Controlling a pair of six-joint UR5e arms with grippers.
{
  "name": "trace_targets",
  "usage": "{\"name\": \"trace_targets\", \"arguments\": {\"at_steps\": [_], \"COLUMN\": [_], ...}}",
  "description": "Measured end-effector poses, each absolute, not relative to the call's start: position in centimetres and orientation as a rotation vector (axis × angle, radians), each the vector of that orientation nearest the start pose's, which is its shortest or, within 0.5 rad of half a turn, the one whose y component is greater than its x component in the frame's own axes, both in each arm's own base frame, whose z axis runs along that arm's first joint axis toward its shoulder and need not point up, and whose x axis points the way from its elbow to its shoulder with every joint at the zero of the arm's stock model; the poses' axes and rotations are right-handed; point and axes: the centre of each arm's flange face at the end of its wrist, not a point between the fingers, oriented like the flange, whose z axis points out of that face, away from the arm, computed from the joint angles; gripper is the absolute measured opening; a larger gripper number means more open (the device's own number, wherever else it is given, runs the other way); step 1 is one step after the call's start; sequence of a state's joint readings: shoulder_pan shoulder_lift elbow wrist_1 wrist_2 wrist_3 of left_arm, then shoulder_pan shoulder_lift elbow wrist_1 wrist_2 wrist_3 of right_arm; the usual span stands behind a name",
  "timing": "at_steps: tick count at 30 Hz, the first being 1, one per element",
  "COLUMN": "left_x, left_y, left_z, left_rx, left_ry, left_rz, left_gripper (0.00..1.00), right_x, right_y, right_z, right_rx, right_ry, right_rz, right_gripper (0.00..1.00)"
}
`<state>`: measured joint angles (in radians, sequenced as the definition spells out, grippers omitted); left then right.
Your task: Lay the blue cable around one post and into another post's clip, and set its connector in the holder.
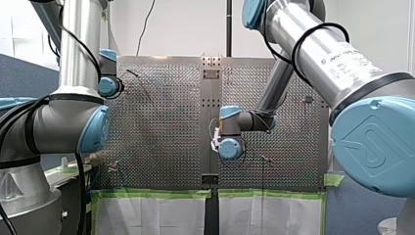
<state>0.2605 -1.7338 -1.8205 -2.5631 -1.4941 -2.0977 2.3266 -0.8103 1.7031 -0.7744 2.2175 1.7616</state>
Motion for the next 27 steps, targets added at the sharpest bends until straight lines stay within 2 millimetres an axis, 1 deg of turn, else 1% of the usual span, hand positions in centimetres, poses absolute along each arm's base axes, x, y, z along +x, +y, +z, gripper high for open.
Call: {"name": "trace_targets", "arguments": {"at_steps": [5,10,15,19,22,27], "left_x": [56.1,56.1,56.1,56.1,56.1,56.1], "left_y": [0.4,0.4,0.4,0.3,0.1,0.0], "left_z": [34.3,34.3,34.3,34.3,34.3,34.3], "left_rx": [-0.485,-0.487,-0.491,-0.491,-0.489,-0.484], "left_ry": [1.325,1.325,1.324,1.324,1.324,1.325], "left_rz": [-0.276,-0.279,-0.288,-0.292,-0.295,-0.3], "left_gripper": [1.0,1.0,1.0,1.0,1.0,1.0], "right_x": [43.5,39.7,36.6,33.9,31.9,29.3], "right_y": [-39.0,-39.0,-38.7,-38.0,-37.4,-36.9], "right_z": [1.4,-2.9,-6.3,-9.2,-11.0,-12.2], "right_rx": [1.271,1.3,1.34,1.39,1.428,1.464], "right_ry": [-1.366,-1.377,-1.389,-1.388,-1.382,-1.368], "right_rz": [1.218,1.126,1.075,1.019,0.978,0.943], "right_gripper": [0.0,0.0,0.0,0.0,0.0,0.0]}}
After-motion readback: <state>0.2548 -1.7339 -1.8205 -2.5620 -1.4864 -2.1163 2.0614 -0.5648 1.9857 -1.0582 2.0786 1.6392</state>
